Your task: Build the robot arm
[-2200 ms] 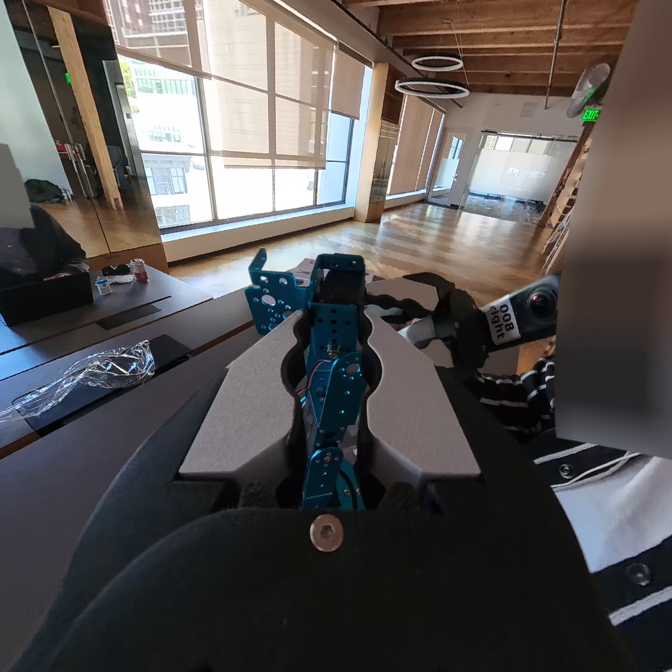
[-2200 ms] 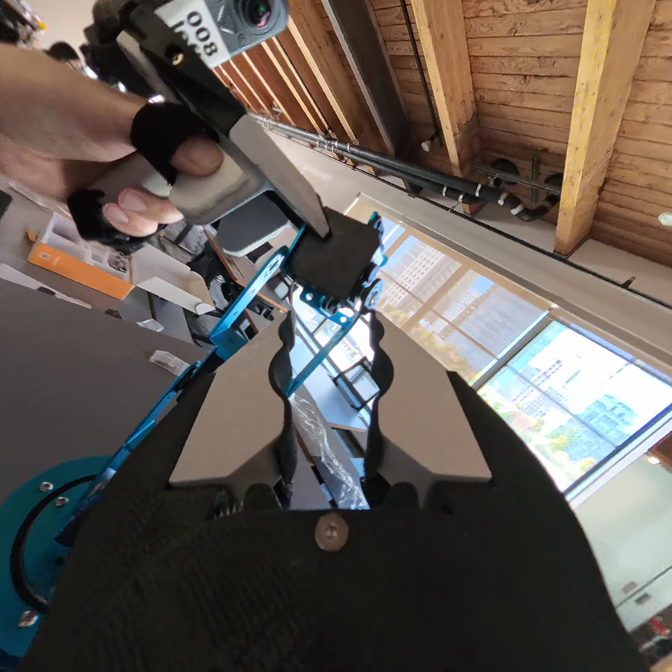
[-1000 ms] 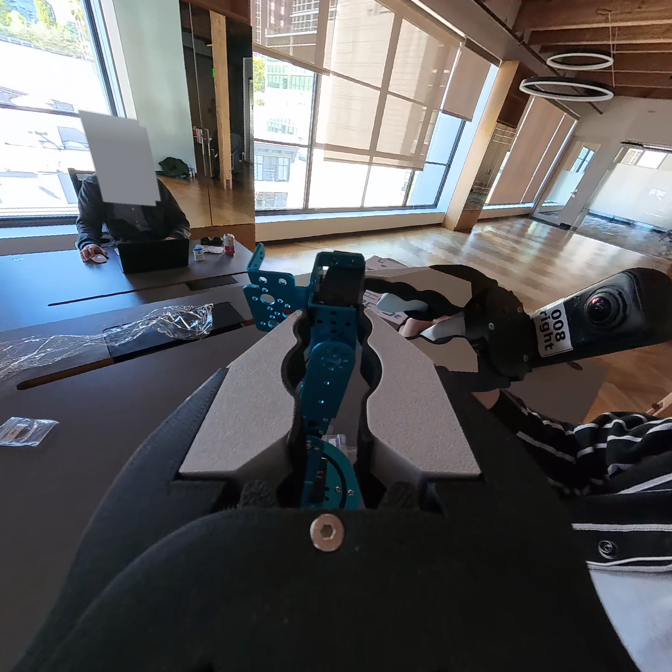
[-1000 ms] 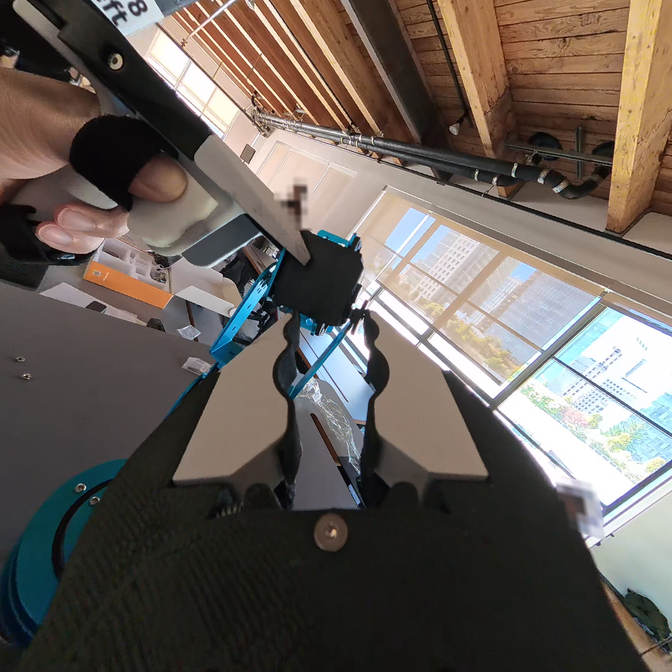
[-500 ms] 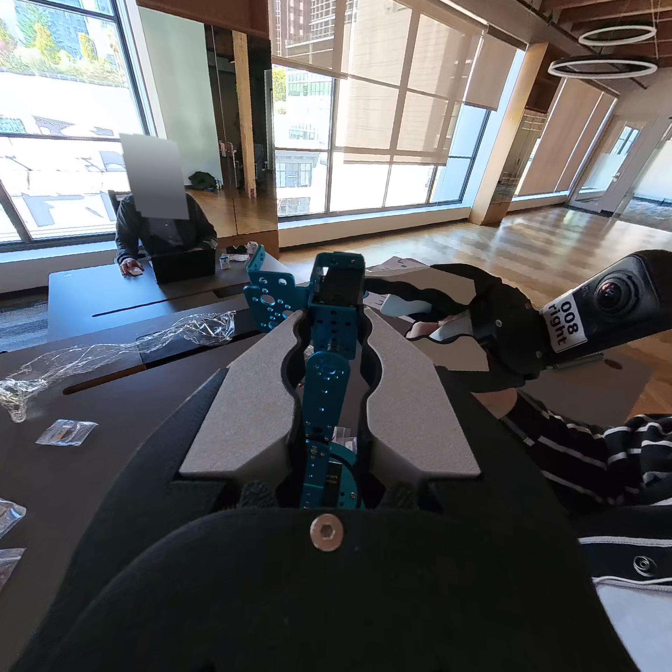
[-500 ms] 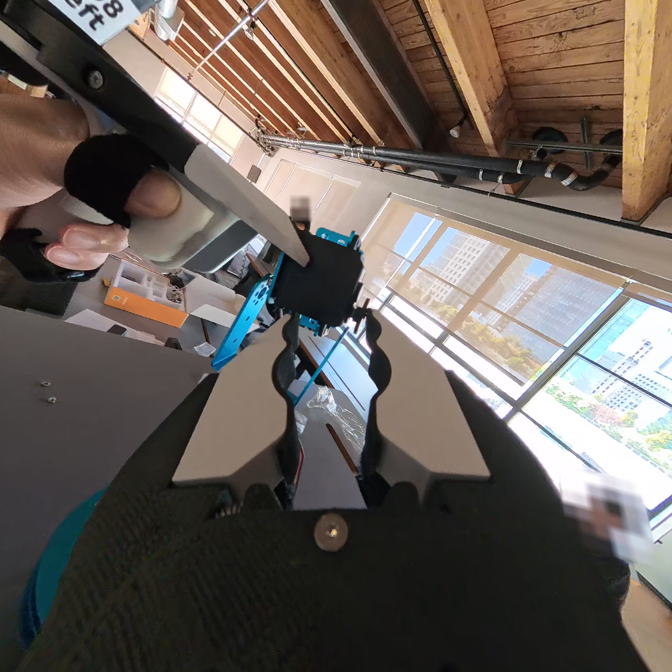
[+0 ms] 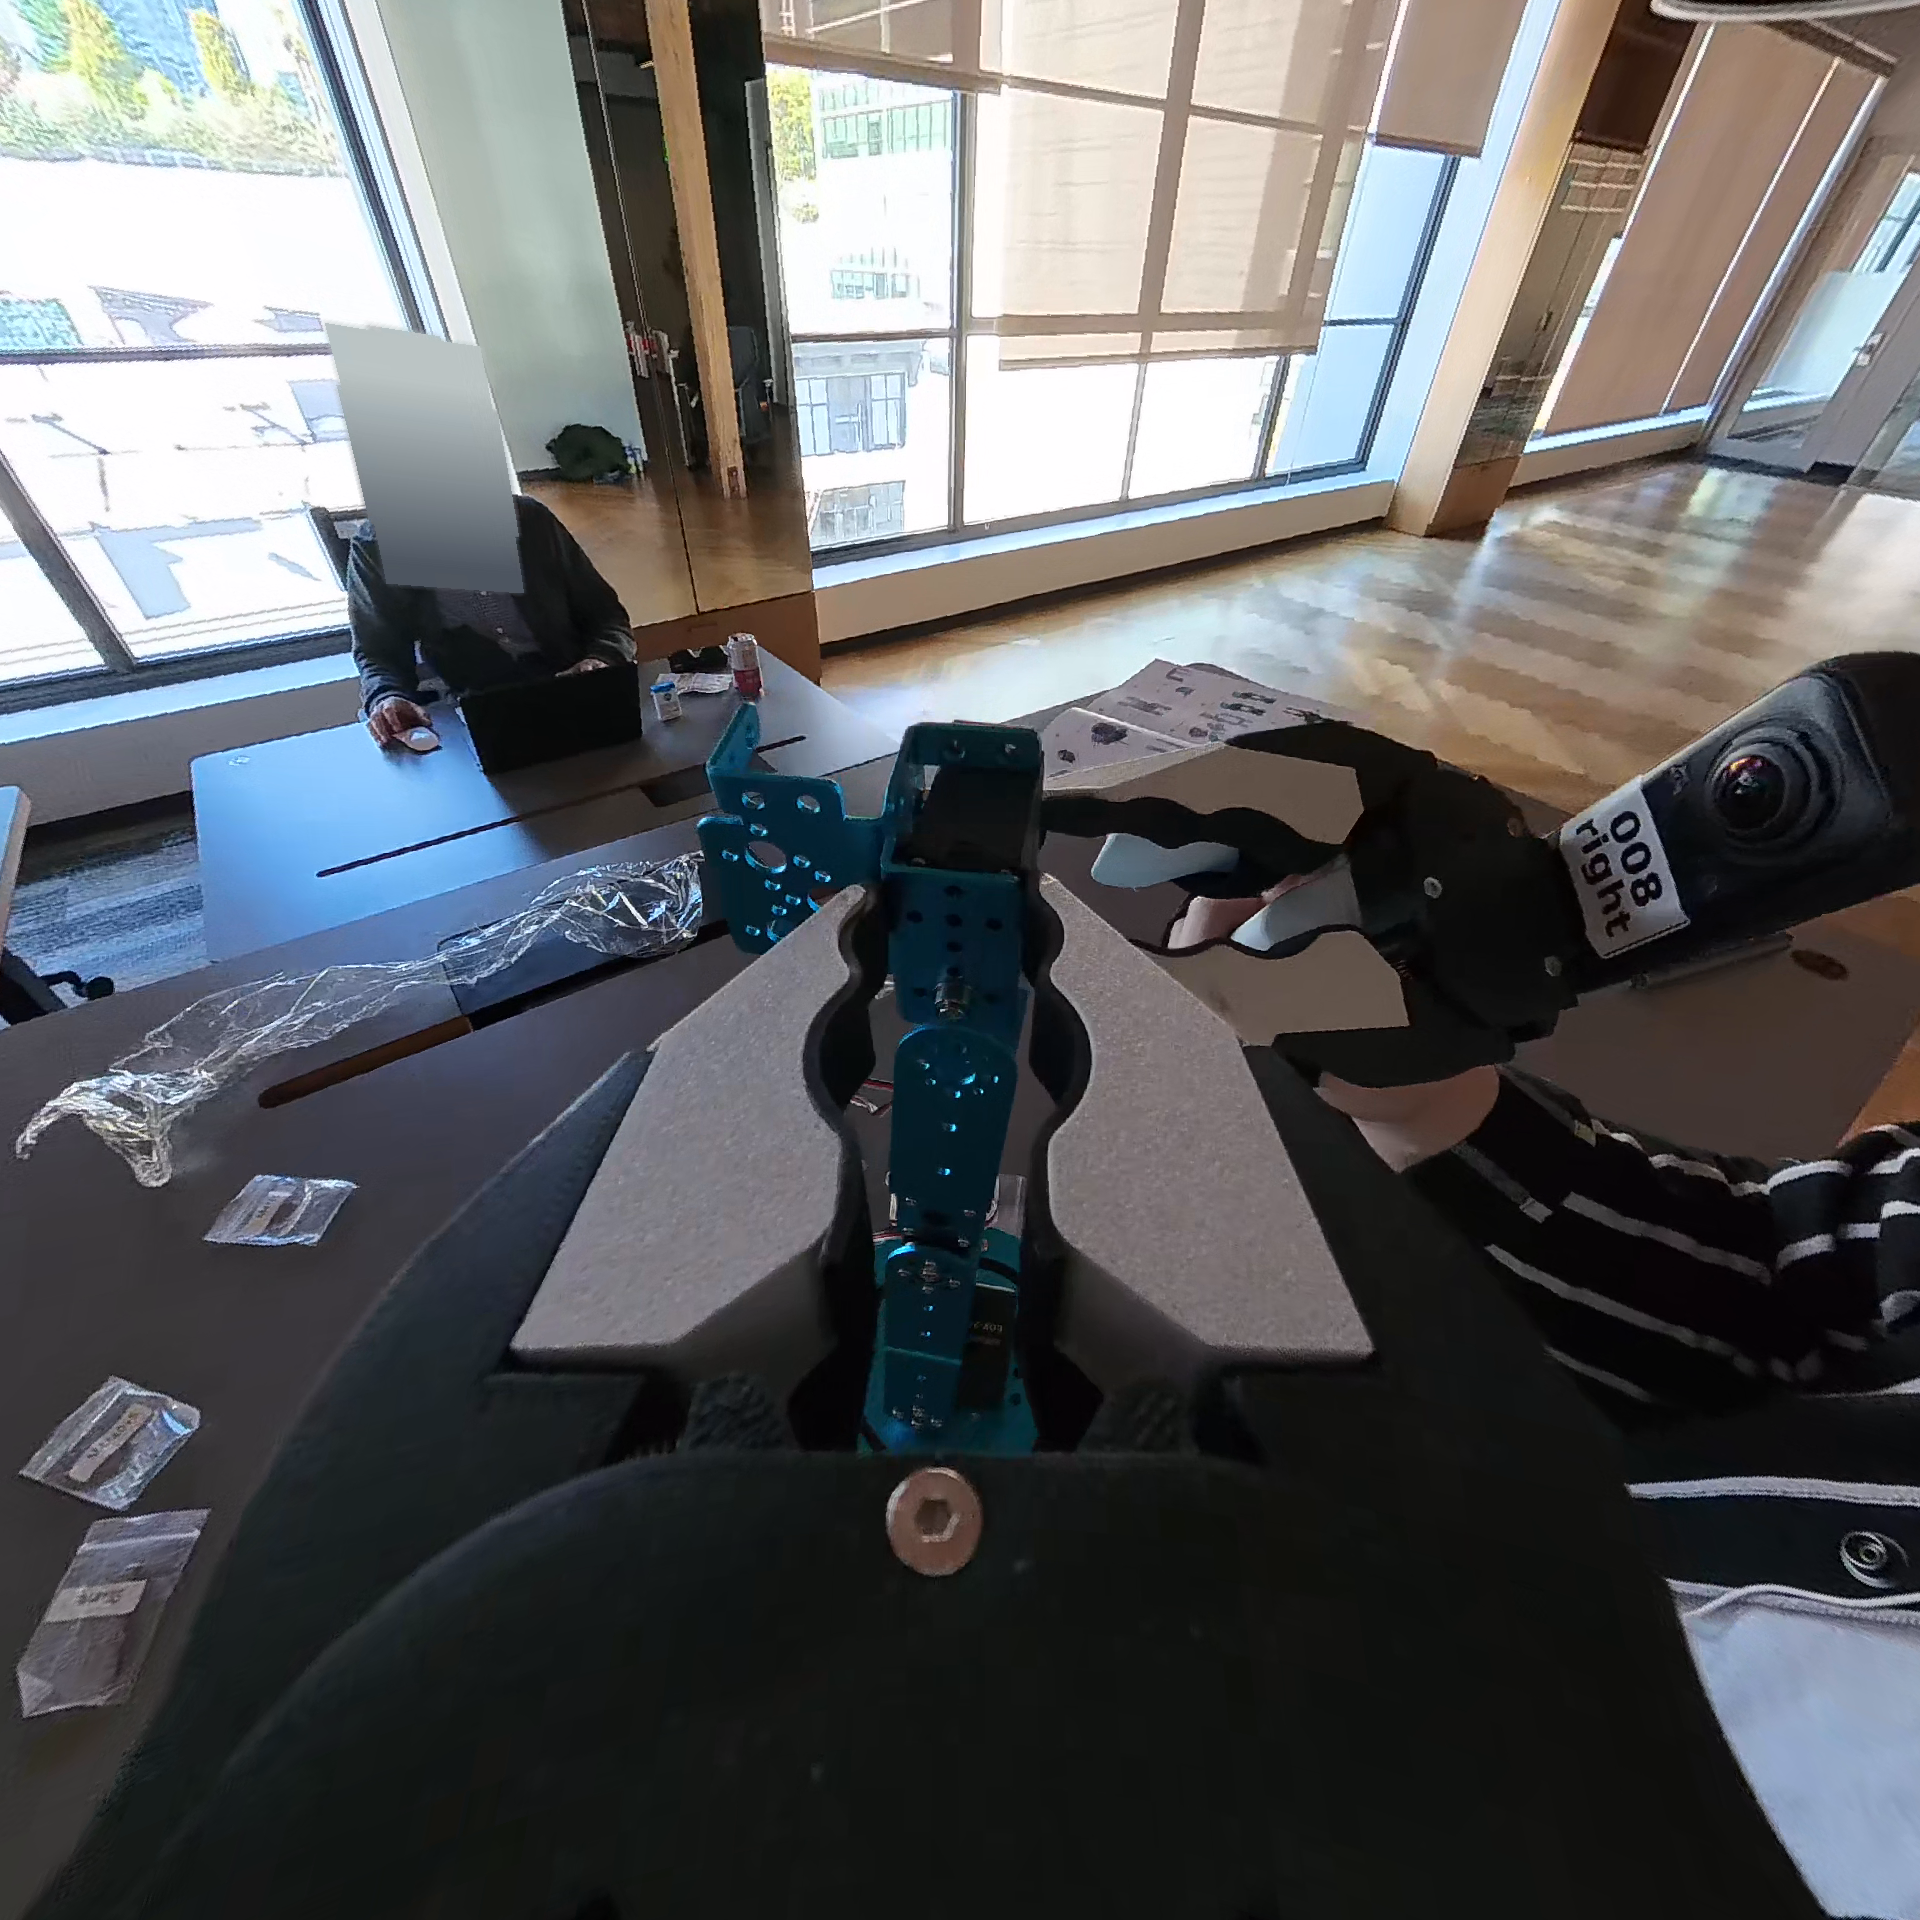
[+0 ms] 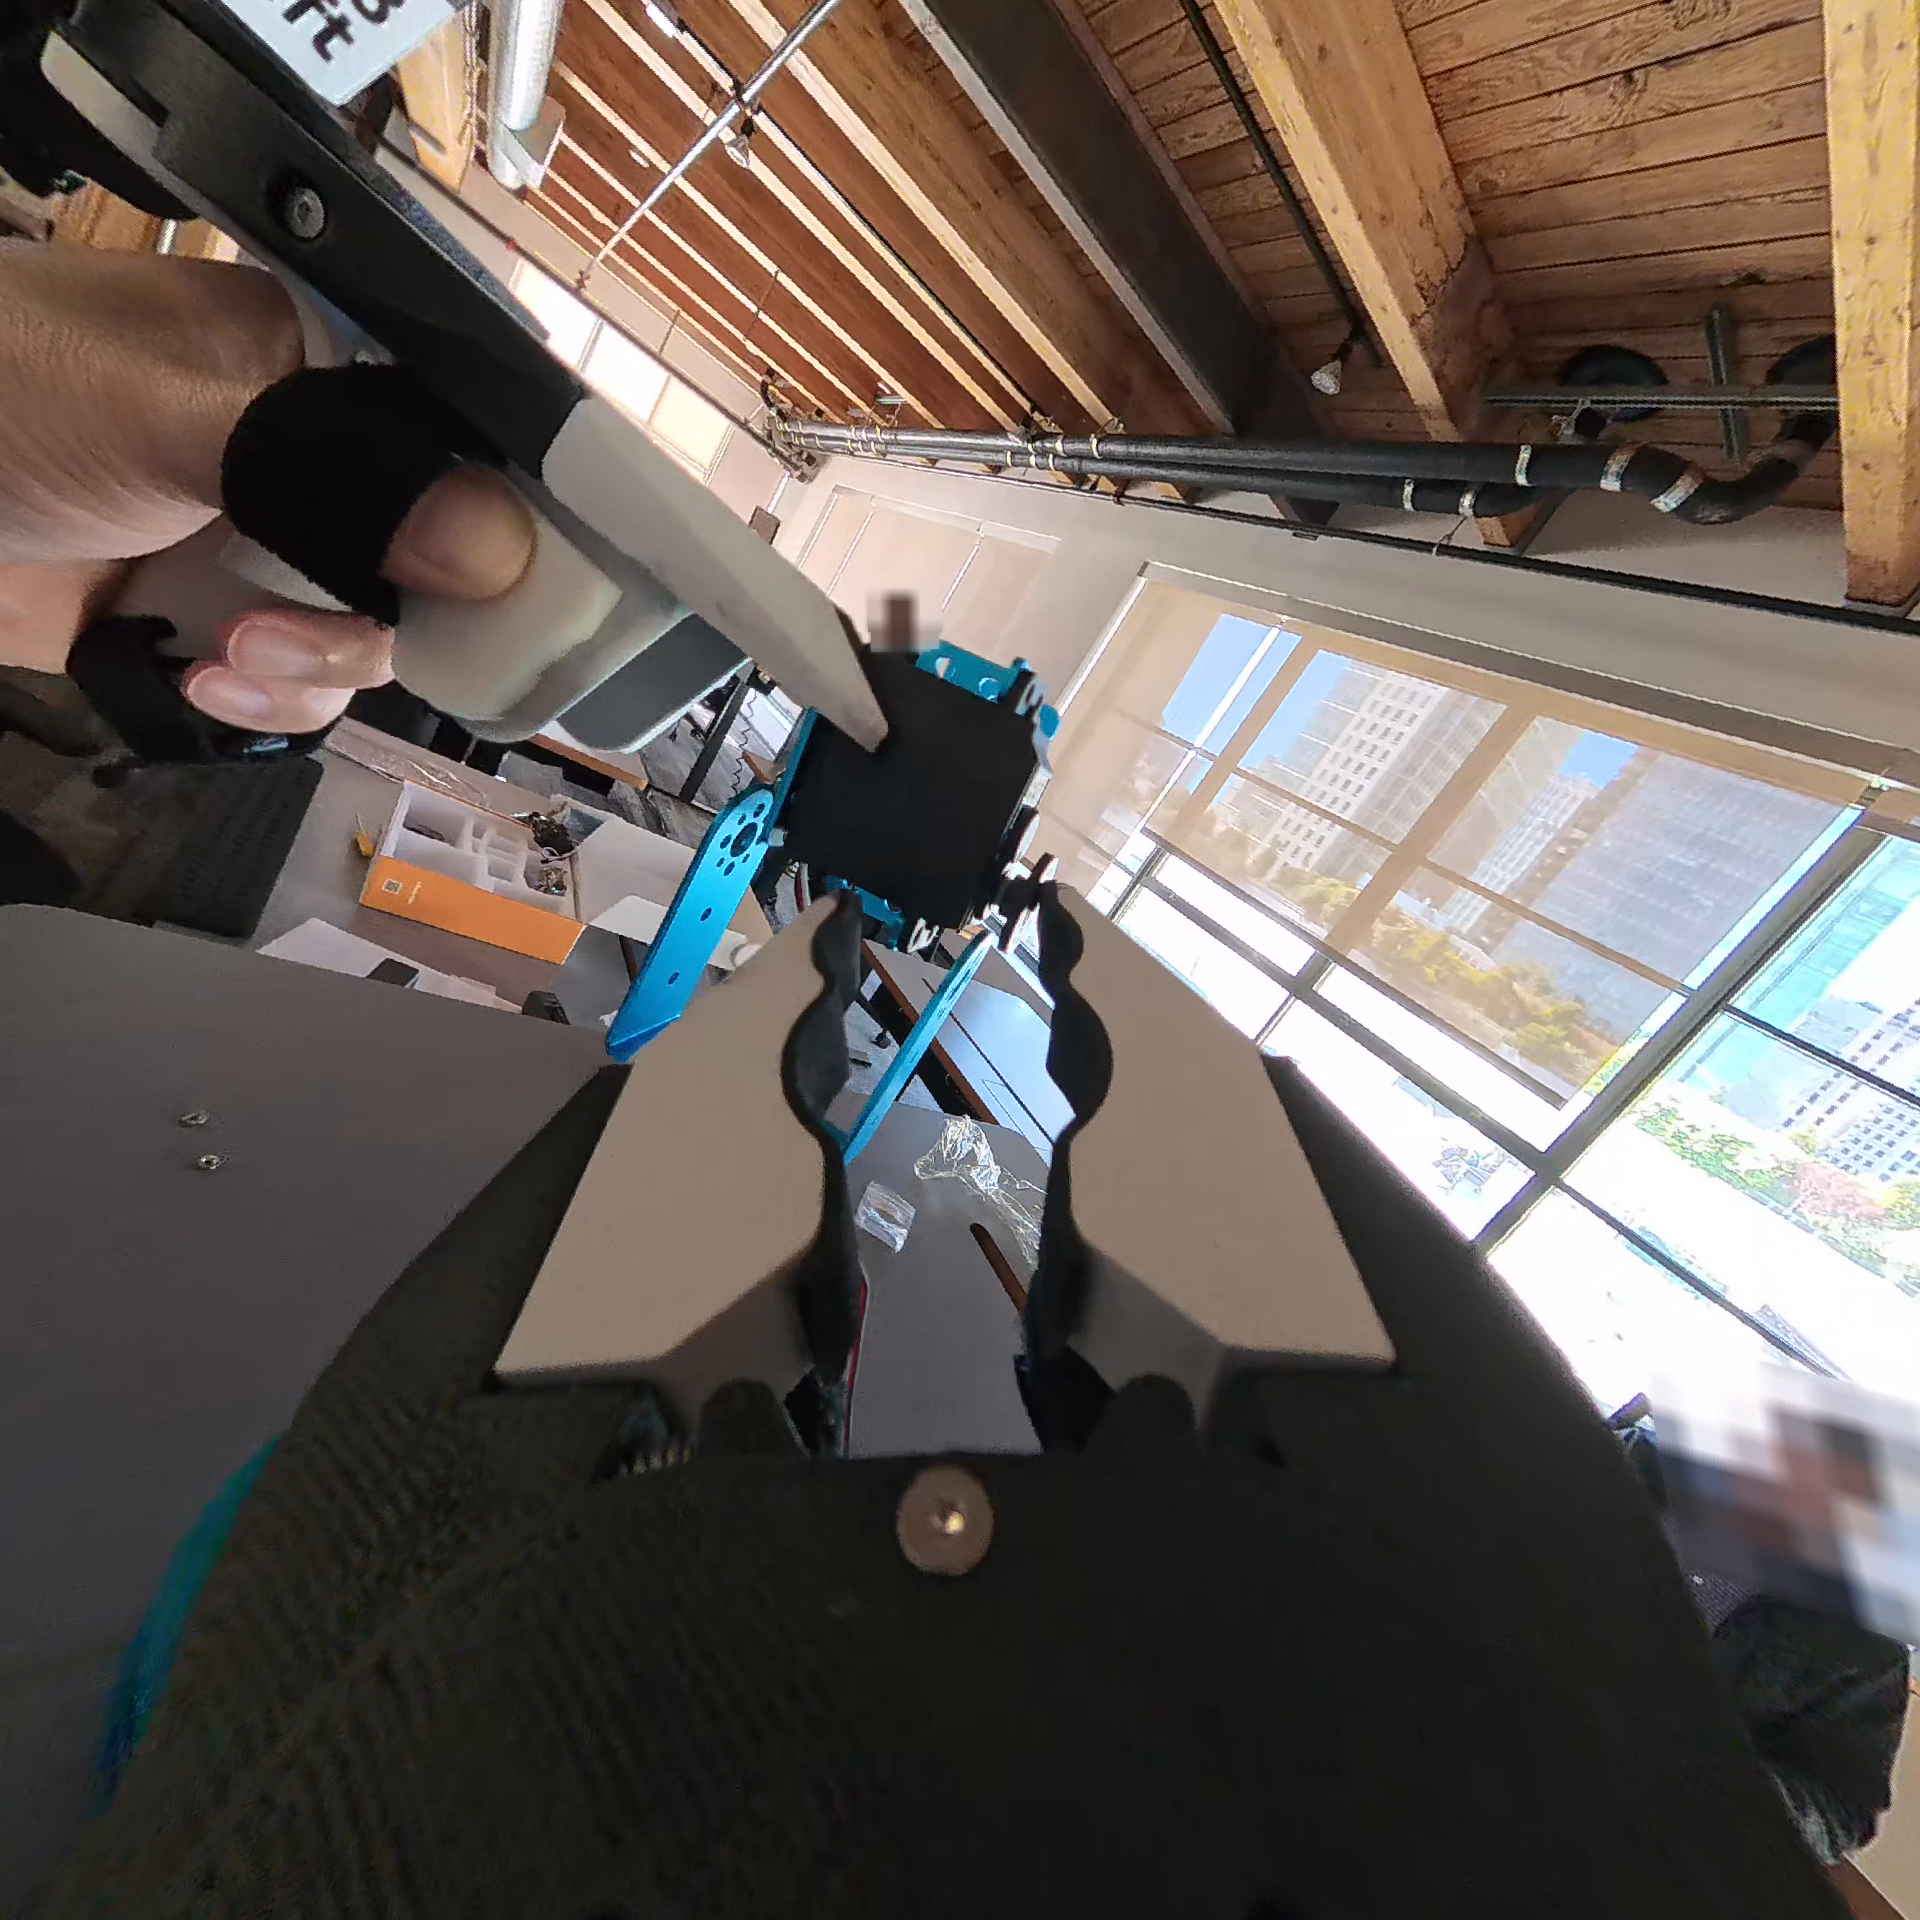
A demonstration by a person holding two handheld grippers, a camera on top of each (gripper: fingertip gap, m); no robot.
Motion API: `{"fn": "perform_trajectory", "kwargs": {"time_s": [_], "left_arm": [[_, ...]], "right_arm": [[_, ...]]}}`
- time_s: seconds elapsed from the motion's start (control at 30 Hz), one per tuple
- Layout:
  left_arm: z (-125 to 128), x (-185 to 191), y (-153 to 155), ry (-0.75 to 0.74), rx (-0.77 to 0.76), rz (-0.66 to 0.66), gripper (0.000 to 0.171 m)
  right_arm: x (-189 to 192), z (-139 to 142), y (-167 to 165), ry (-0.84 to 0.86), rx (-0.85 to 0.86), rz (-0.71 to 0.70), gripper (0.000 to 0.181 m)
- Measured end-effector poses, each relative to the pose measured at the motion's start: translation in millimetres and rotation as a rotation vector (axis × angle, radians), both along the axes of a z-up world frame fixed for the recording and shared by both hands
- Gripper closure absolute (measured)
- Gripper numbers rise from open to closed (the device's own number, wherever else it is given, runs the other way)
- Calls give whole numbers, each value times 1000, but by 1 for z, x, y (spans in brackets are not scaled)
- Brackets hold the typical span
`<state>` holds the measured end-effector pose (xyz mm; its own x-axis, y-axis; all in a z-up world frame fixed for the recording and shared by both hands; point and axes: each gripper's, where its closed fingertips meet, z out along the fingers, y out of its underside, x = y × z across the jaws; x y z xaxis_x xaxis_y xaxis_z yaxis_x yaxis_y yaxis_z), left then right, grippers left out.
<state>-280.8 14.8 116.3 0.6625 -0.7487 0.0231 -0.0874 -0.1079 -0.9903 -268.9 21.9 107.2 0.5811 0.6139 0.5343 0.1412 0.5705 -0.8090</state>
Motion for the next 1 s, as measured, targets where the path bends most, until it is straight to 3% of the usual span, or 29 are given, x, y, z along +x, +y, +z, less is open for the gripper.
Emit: {"fn": "perform_trajectory", "kwargs": {"time_s": [0.5, 0.7, 0.83, 1.0], "left_arm": [[-4, -2, 0, -70, -4, 10, 148], [1, -3, 1, -75, 2, 8, 148], [4, -5, 4, -49, 29, 24, 148], [4, -4, 0, -101, 17, -21, 148]], "right_arm": [[2, -8, 3, -98, 68, -10, 153], [6, -3, -3, -39, -26, 120, 158], [14, 15, 2, 120, -155, 235, 162], [7, 10, 6, 161, -302, 373, 152]]}}
